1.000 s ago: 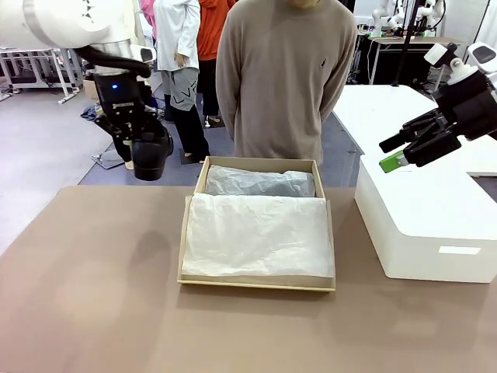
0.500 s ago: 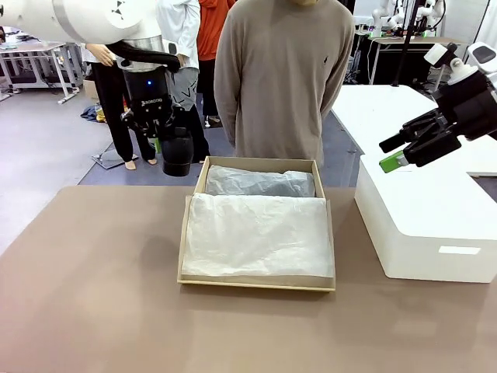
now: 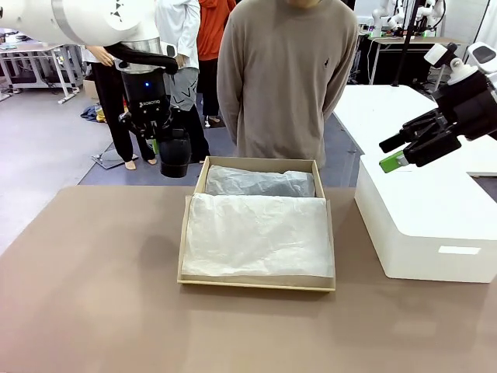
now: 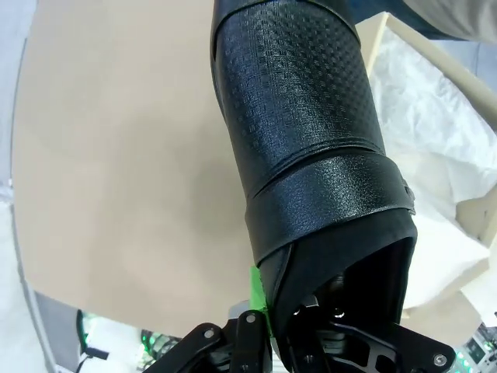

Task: Pack the shoes into the box.
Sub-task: Place the other shoe of the Shoes into the Shoes Box.

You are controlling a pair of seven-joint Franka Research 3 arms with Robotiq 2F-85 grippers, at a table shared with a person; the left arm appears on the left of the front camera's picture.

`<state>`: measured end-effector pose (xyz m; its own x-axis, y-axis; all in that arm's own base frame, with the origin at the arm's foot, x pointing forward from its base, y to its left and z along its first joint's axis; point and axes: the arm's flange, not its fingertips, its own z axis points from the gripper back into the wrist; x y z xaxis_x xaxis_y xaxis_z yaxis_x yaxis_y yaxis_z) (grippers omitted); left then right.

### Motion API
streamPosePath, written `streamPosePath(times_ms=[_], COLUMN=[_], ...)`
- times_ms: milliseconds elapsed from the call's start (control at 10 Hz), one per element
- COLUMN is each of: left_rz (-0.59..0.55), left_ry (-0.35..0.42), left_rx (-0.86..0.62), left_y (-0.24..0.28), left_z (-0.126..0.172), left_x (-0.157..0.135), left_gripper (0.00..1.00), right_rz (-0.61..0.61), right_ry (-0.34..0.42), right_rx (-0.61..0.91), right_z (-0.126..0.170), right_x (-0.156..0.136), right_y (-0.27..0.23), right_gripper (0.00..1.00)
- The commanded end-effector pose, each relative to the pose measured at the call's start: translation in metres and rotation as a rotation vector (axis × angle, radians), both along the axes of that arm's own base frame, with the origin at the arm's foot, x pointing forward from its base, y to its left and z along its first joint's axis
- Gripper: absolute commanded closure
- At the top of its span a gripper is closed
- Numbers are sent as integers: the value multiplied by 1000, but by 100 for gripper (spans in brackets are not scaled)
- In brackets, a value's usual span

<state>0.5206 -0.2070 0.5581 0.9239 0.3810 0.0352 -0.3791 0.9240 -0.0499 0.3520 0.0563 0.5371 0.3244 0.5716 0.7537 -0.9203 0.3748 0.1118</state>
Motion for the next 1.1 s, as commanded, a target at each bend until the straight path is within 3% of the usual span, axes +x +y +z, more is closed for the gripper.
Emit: streamPosePath(times_ms=[0,300,1000], left_rz=[0,278,497], left_ry=[0,20,-9], left_rx=[0,-53,-87], left_y=[0,-39,-137], left_z=[0,14,6], left_x=[0,2,-5], left_gripper=[100,100,100], right_rz=[15,15,15], right_ry=[-24,-24,-24], right_rx=[31,31,31], right_z=[0,0,0], right_x=[4,4,4], right_y=[2,2,2], right_gripper=[0,0,0])
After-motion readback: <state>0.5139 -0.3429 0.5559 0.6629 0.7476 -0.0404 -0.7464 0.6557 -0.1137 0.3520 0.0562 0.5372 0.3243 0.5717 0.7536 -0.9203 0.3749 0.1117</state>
